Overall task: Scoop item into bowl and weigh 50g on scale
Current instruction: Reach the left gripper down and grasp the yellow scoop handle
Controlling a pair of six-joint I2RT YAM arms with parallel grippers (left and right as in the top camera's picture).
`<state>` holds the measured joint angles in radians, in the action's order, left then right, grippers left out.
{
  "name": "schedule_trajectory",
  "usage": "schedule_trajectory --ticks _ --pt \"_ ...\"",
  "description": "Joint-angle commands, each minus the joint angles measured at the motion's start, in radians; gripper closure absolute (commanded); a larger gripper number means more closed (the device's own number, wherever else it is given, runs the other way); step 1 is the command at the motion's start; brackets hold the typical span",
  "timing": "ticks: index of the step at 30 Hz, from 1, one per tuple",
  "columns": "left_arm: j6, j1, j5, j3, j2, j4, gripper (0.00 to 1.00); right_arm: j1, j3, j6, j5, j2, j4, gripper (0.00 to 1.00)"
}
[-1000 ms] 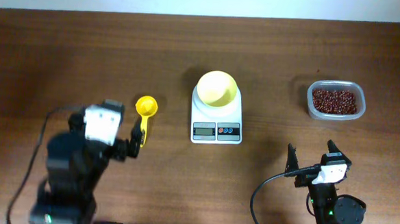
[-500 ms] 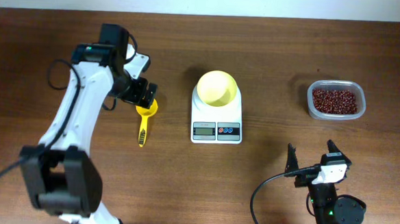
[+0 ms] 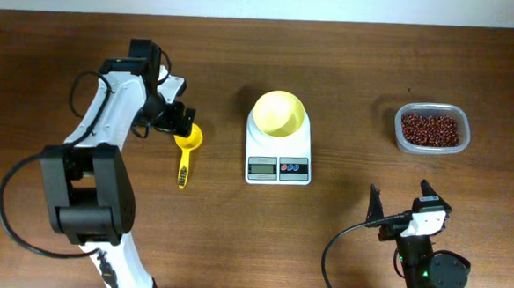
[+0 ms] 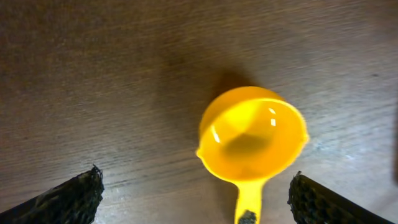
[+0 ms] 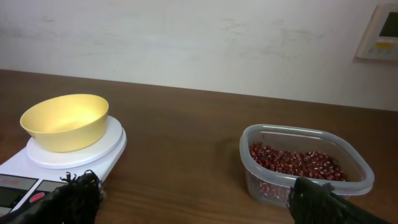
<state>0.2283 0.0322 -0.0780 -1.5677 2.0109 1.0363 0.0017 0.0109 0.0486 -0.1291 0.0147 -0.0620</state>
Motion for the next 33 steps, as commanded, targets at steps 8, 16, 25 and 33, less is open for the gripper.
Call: schedule_trajectory --ticks 8,16,25,33 --pt "0.013 0.003 0.025 -0.014 0.103 -0.037 0.01 0.003 -0.005 -0.004 -0.013 -0.008 -0.005 0.01" --pt "0.013 0.003 0.025 -0.014 0.132 -0.06 0.04 0.003 -0.005 -0.004 -0.013 -0.008 -0.005 0.01" --pt "0.012 0.003 0.021 -0.014 0.132 -0.078 0.64 0.003 -0.005 -0.004 -0.013 -0.008 -0.005 0.01" --pt "0.012 0.003 0.021 -0.014 0.132 -0.078 1.0 0.003 -0.005 -0.003 -0.013 -0.008 -0.005 0.01"
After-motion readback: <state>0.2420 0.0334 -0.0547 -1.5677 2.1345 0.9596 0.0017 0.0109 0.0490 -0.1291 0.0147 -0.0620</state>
